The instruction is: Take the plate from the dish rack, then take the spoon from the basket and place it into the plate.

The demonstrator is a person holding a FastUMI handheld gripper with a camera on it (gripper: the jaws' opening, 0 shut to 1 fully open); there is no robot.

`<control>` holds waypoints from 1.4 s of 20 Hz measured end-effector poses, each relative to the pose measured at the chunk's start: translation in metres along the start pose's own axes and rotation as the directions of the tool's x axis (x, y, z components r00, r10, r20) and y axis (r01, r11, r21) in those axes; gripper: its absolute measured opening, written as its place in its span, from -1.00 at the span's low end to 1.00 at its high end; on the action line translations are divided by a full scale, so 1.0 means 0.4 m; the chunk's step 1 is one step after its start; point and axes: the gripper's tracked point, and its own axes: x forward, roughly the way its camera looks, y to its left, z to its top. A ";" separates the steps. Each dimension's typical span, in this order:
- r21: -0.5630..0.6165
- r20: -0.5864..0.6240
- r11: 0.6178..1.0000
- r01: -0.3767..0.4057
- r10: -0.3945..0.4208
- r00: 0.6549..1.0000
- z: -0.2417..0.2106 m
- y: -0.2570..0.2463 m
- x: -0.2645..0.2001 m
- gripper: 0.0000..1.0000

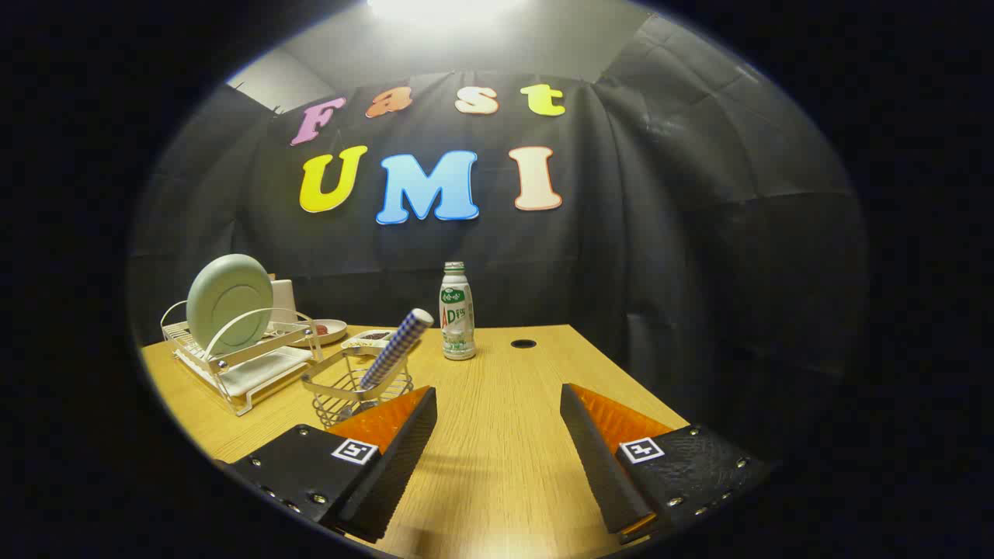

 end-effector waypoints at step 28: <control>0.006 0.019 0.997 0.076 -0.077 0.997 0.487 0.597 -0.260 0.95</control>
